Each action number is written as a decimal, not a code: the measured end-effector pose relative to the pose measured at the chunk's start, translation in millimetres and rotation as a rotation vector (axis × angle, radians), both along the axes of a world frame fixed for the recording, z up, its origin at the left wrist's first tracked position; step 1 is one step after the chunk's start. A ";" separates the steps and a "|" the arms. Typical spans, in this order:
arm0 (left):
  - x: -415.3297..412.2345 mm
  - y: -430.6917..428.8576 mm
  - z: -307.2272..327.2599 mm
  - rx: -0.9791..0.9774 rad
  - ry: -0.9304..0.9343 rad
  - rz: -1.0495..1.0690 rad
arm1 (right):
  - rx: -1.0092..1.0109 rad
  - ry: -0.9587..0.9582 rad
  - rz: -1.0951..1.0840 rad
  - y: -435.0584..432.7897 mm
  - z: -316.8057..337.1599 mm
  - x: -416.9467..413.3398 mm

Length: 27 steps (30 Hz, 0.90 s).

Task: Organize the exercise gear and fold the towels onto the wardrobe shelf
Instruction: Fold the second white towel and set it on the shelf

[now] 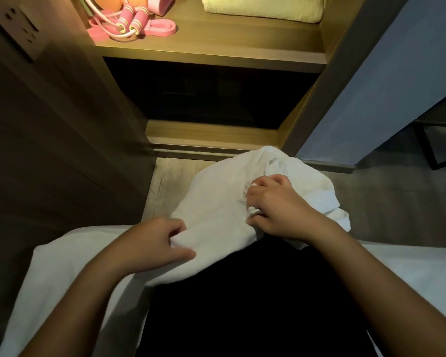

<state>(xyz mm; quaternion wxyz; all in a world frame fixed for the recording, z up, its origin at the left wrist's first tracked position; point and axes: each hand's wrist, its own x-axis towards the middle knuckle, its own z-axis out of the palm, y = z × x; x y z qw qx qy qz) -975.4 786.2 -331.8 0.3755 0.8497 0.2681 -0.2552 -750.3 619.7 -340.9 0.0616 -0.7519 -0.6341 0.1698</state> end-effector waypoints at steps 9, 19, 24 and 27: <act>-38.3 28.4 -19.4 -0.202 -0.281 0.680 | 0.080 0.047 -0.159 -10.3 -8.7 15.3; -26.6 7.7 -29.2 -0.086 -0.555 0.844 | 0.102 0.023 -0.274 -10.8 -16.9 23.4; -30.5 1.4 -36.8 -0.047 -0.498 0.882 | 0.085 0.022 -0.277 -8.4 -19.5 23.2; -29.6 -5.7 -45.2 -0.097 -0.476 1.036 | 0.104 0.016 -0.277 -9.4 -20.0 21.5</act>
